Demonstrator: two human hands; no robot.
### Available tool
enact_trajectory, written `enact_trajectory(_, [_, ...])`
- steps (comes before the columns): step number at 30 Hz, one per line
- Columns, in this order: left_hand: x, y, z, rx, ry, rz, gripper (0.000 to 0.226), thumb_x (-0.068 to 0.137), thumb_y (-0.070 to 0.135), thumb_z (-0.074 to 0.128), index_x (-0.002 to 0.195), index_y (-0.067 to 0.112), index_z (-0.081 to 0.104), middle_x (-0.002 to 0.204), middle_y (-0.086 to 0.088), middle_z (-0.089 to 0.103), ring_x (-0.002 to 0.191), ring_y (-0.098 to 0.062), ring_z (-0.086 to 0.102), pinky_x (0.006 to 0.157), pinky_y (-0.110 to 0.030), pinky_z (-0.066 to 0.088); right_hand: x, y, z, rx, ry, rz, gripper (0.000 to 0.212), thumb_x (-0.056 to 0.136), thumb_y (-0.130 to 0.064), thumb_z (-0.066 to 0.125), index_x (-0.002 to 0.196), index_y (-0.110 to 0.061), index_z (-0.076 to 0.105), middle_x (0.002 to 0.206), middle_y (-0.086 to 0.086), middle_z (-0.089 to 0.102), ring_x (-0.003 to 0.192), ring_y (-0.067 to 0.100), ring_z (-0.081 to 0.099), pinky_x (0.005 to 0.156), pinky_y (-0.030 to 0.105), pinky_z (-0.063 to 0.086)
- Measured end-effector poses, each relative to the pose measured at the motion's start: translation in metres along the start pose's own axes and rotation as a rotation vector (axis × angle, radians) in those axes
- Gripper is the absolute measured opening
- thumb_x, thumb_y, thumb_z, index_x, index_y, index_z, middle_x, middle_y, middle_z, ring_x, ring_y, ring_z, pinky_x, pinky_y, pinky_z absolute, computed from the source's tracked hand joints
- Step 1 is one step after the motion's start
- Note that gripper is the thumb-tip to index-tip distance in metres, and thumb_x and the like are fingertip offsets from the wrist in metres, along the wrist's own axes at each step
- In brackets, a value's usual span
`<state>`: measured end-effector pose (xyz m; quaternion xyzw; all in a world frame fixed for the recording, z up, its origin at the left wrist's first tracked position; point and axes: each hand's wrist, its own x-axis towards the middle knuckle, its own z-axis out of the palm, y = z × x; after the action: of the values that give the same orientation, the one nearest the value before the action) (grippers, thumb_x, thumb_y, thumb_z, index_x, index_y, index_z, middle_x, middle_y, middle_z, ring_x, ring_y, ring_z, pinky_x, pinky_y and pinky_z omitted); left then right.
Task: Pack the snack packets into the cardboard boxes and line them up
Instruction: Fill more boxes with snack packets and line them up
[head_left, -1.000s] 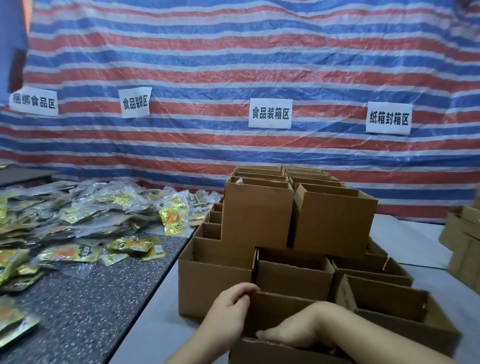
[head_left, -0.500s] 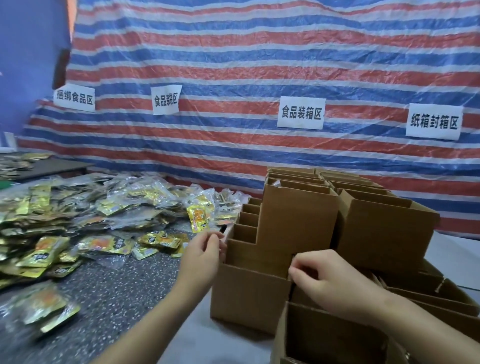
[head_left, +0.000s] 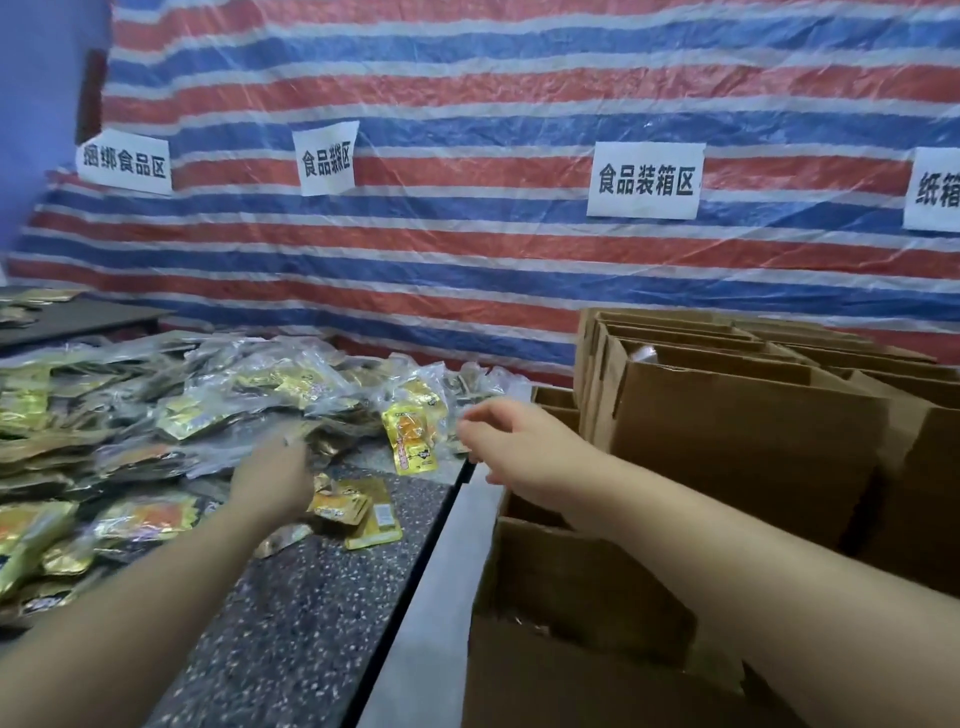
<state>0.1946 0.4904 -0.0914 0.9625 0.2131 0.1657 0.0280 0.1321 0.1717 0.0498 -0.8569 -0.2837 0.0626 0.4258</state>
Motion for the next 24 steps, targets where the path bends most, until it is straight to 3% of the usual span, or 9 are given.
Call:
enact_trajectory(3, [0.040, -0.018, 0.018, 0.052, 0.074, -0.019, 0.026, 0.093, 0.018, 0.046, 0.118, 0.014, 0.052, 0.115, -0.010, 0.058, 0.098, -0.026, 0.056, 0.074, -0.037, 0.049, 0.033, 0.002, 0.009, -0.014, -0.003, -0.024, 0.015, 0.101, -0.040, 0.051, 0.110, -0.030, 0.058, 0.102, -0.011, 0.063, 0.100, 0.010, 0.063, 0.094, 0.039, 0.055])
enact_trajectory(5, [0.061, -0.027, 0.028, 0.091, 0.045, -0.060, 0.033, 0.093, 0.024, 0.051, 0.125, 0.015, 0.051, 0.120, -0.010, 0.057, 0.105, -0.026, 0.056, 0.080, -0.038, 0.049, 0.047, 0.003, 0.015, -0.008, -0.032, -0.043, 0.008, 0.101, -0.040, 0.052, 0.103, -0.034, 0.056, 0.102, -0.011, 0.064, 0.099, 0.011, 0.063, 0.095, 0.041, 0.055])
enact_trajectory(9, [0.084, -0.035, 0.042, 0.193, -0.013, -0.005, 0.059, 0.088, 0.041, 0.063, 0.141, 0.028, 0.039, 0.142, -0.007, 0.046, 0.124, -0.027, 0.049, 0.097, -0.043, 0.045, 0.058, 0.003, 0.022, -0.001, -0.075, -0.056, 0.016, 0.101, -0.039, 0.052, 0.114, -0.030, 0.057, 0.106, -0.007, 0.063, 0.100, 0.013, 0.062, 0.092, 0.039, 0.056])
enact_trajectory(12, [0.090, -0.023, 0.049, 0.243, -0.009, 0.004, 0.048, 0.092, 0.035, 0.060, 0.136, 0.024, 0.044, 0.136, -0.004, 0.050, 0.126, -0.024, 0.048, 0.101, -0.043, 0.044, 0.057, 0.007, 0.030, -0.025, -0.110, -0.056, 0.021, 0.102, -0.037, 0.052, 0.119, -0.026, 0.058, 0.107, -0.005, 0.064, 0.100, 0.014, 0.063, 0.088, 0.035, 0.057])
enact_trajectory(14, [0.087, -0.018, 0.052, 0.183, -0.006, -0.069, 0.030, 0.091, 0.014, 0.060, 0.120, 0.016, 0.055, 0.105, -0.001, 0.063, 0.095, -0.017, 0.062, 0.085, -0.034, 0.056, 0.056, 0.009, 0.035, -0.036, -0.123, -0.057, 0.024, 0.101, -0.039, 0.052, 0.120, -0.026, 0.059, 0.107, -0.006, 0.064, 0.100, 0.013, 0.063, 0.088, 0.034, 0.055])
enact_trajectory(16, [0.076, -0.022, 0.049, 0.124, 0.007, -0.077, 0.020, 0.086, 0.000, 0.058, 0.100, 0.015, 0.058, 0.078, 0.004, 0.058, 0.069, -0.014, 0.059, 0.060, -0.027, 0.054, 0.053, 0.007, 0.036, -0.029, -0.133, -0.050, 0.027, 0.100, -0.041, 0.052, 0.123, -0.027, 0.059, 0.107, -0.008, 0.064, 0.101, 0.012, 0.064, 0.085, 0.032, 0.056])
enact_trajectory(20, [0.051, -0.038, 0.027, 0.035, 0.090, -0.053, 0.023, 0.084, -0.006, 0.050, 0.082, 0.016, 0.056, 0.070, 0.002, 0.056, 0.063, -0.012, 0.053, 0.047, -0.025, 0.036, 0.044, -0.002, 0.033, -0.011, -0.137, -0.039, 0.028, 0.101, -0.041, 0.052, 0.125, -0.027, 0.058, 0.109, -0.009, 0.063, 0.100, 0.013, 0.066, 0.084, 0.032, 0.057])
enact_trajectory(22, [0.040, -0.042, 0.009, -0.045, 0.159, -0.088, 0.024, 0.084, -0.008, 0.049, 0.087, 0.012, 0.062, 0.076, -0.002, 0.062, 0.068, -0.017, 0.056, 0.052, -0.029, 0.043, 0.033, -0.007, 0.030, -0.040, -0.125, -0.050, 0.030, 0.101, -0.040, 0.052, 0.127, -0.026, 0.057, 0.109, -0.010, 0.063, 0.101, 0.011, 0.065, 0.086, 0.030, 0.056])
enact_trajectory(24, [0.029, -0.035, -0.014, -0.192, 0.282, -0.080, 0.026, 0.086, -0.010, 0.049, 0.098, 0.007, 0.065, 0.083, -0.007, 0.065, 0.069, -0.018, 0.053, 0.054, -0.027, 0.038, 0.020, -0.011, 0.028, -0.050, -0.108, -0.054, 0.032, 0.101, -0.040, 0.051, 0.129, -0.024, 0.057, 0.107, -0.011, 0.062, 0.097, 0.009, 0.065, 0.079, 0.024, 0.053])
